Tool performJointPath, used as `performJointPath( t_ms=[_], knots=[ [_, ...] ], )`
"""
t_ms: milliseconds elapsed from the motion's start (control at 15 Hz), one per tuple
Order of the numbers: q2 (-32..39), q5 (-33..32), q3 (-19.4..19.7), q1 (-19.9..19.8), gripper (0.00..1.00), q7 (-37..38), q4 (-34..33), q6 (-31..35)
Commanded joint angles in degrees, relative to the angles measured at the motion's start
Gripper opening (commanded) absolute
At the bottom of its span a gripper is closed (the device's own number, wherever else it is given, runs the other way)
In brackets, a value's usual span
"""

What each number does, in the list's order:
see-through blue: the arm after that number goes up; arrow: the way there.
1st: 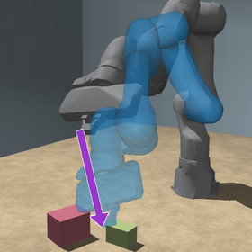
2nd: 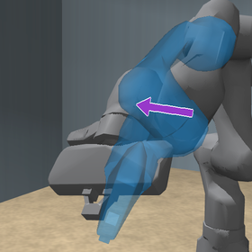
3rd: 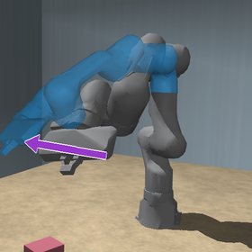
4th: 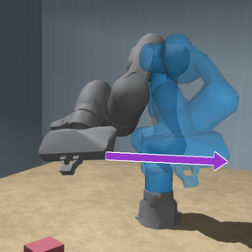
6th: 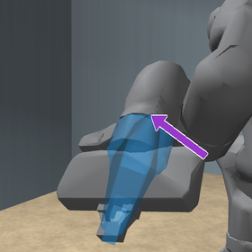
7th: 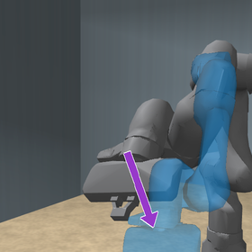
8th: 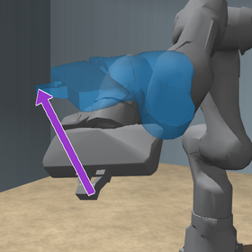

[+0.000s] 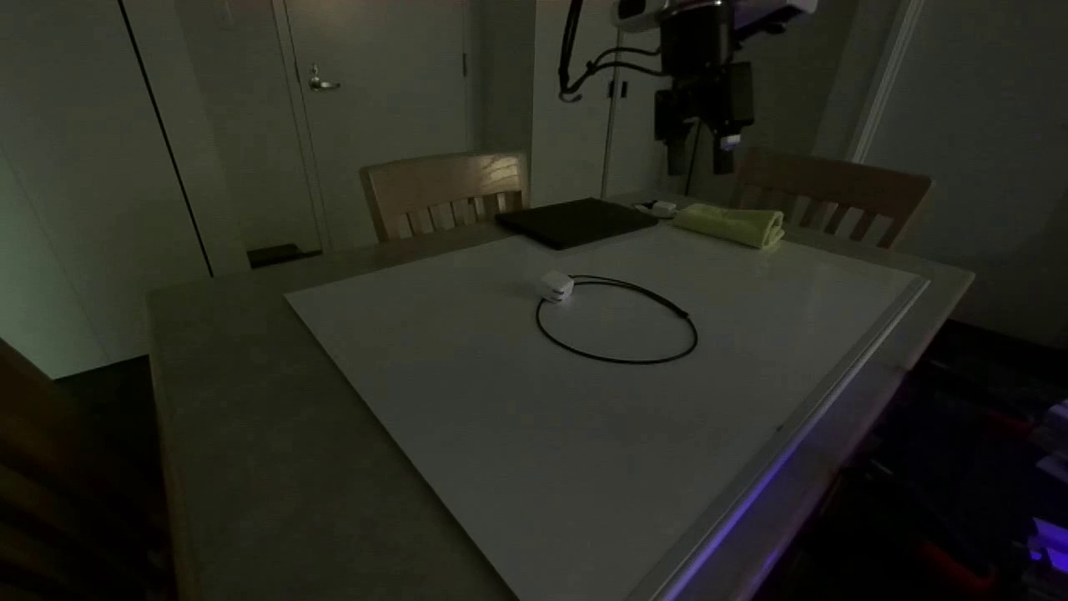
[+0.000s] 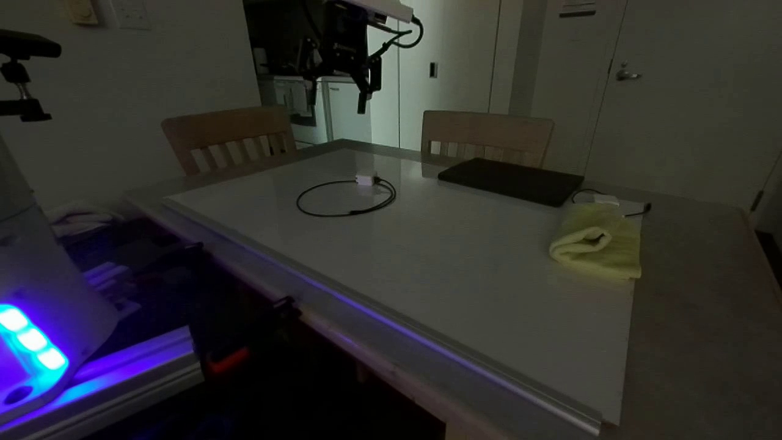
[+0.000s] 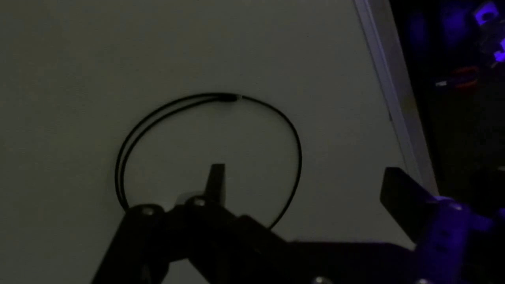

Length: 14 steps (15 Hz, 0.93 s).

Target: Stretch out the ends of the charger at opposite sides

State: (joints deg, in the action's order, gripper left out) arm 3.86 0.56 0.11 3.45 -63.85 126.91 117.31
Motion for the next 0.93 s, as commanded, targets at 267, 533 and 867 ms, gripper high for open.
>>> performJointPath(
  t_ms=[267, 533, 867],
  knots=[
    [7.3, 2.2, -3.0, -1.4, 1.00, -13.8, -5.8, 1.8],
    [7.8, 2.7, -3.3, -1.6, 1.00, -15.2, -5.3, 2.9],
    [11.7, 4.8, -4.9, -2.9, 1.00, -25.6, -4.0, 15.3]
  ],
)
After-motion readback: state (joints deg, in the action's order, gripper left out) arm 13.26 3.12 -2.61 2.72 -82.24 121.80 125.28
